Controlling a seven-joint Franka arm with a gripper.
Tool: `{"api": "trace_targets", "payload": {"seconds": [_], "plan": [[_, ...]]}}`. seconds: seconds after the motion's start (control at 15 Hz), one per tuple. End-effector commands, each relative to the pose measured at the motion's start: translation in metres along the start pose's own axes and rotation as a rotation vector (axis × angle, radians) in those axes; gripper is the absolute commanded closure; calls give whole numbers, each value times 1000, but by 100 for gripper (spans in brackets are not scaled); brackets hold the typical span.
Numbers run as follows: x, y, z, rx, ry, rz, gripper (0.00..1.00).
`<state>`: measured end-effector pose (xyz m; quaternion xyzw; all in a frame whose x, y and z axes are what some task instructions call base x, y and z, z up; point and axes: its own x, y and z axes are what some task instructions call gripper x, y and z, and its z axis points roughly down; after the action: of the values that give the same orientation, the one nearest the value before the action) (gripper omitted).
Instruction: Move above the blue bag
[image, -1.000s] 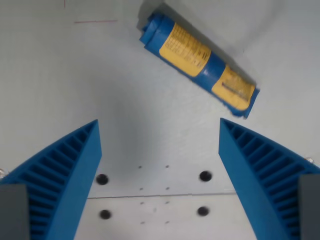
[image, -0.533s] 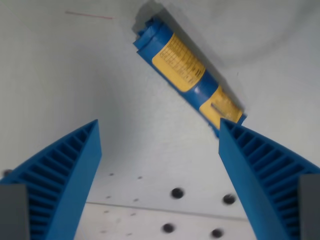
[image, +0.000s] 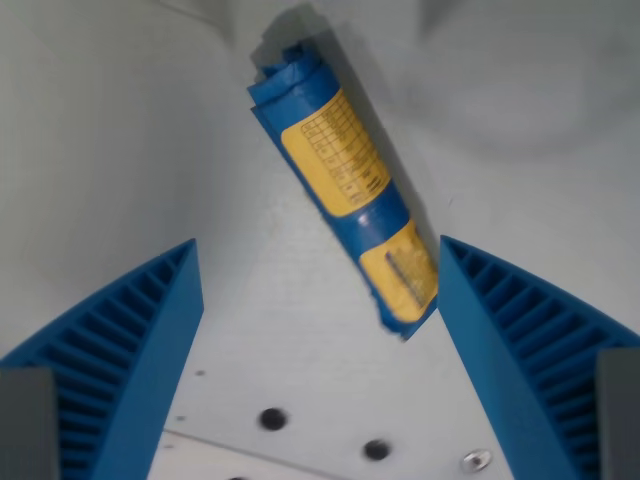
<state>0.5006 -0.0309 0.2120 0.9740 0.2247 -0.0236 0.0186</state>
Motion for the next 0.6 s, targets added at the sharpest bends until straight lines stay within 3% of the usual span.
{"api": "trace_targets", "payload": {"seconds": [0.07,0.6], "plan": [[-5,4,10,-83,65,-334,0],[-7,11,31,-97,64,-389,0]]}}
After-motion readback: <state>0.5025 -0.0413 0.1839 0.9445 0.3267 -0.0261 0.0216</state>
